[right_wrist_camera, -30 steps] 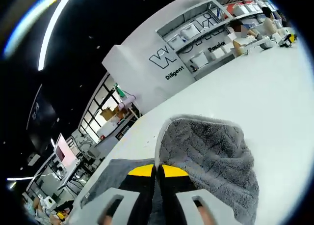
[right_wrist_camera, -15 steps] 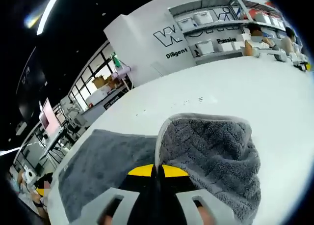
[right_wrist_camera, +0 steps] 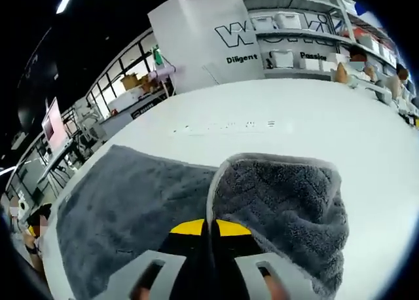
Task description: Fold the towel on the table until its edges align and the towel forms a compact rectangular stack.
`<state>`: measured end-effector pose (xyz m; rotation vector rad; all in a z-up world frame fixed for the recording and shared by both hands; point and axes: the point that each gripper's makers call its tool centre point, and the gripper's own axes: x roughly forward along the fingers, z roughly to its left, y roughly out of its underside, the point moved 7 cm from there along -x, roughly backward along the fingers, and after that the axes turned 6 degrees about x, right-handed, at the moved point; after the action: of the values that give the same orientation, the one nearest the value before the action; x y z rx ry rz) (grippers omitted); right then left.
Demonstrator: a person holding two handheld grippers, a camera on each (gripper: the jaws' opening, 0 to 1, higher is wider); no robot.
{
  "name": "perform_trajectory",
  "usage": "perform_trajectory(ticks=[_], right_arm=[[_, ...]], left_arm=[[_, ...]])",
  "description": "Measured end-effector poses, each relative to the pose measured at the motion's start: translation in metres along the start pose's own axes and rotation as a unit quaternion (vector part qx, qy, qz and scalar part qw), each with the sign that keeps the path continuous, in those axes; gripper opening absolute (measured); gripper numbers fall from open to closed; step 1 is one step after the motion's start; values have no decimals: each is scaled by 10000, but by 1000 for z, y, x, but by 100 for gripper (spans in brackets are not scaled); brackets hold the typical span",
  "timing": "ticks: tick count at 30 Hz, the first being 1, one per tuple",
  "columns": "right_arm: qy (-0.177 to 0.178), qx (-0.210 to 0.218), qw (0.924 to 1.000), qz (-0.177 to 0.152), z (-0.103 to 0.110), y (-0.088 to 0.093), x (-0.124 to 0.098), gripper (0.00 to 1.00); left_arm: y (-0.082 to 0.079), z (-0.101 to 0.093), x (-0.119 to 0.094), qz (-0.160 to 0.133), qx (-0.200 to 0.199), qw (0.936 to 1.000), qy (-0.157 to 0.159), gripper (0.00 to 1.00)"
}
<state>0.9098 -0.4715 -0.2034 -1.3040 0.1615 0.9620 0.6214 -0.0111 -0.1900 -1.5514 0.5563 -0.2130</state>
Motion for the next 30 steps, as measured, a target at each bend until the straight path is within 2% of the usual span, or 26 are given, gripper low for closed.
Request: perform_trajectory(ticks=[7,14,23,29,30], right_arm=[[93,-230,9993,284,2,-2,4,4],[120,-335,9986,384,2,-1,4,4],[-23,-98,9995,299,2,0,0,7],[-106,57,9999,103,3,-2,-8,11],[-105,115,9999,-7,3,-5,-12,12]], left_arm=[[2,1,0,6,-16,10000,-6,98],[3,2,0,-3,-44,10000,-20,98],[2,3,-4,-47,-54,10000,-67,98],[3,3,-6,-50,-59,9999,-81,98],[3,3,-6,-46,-57,9999,-84,98]])
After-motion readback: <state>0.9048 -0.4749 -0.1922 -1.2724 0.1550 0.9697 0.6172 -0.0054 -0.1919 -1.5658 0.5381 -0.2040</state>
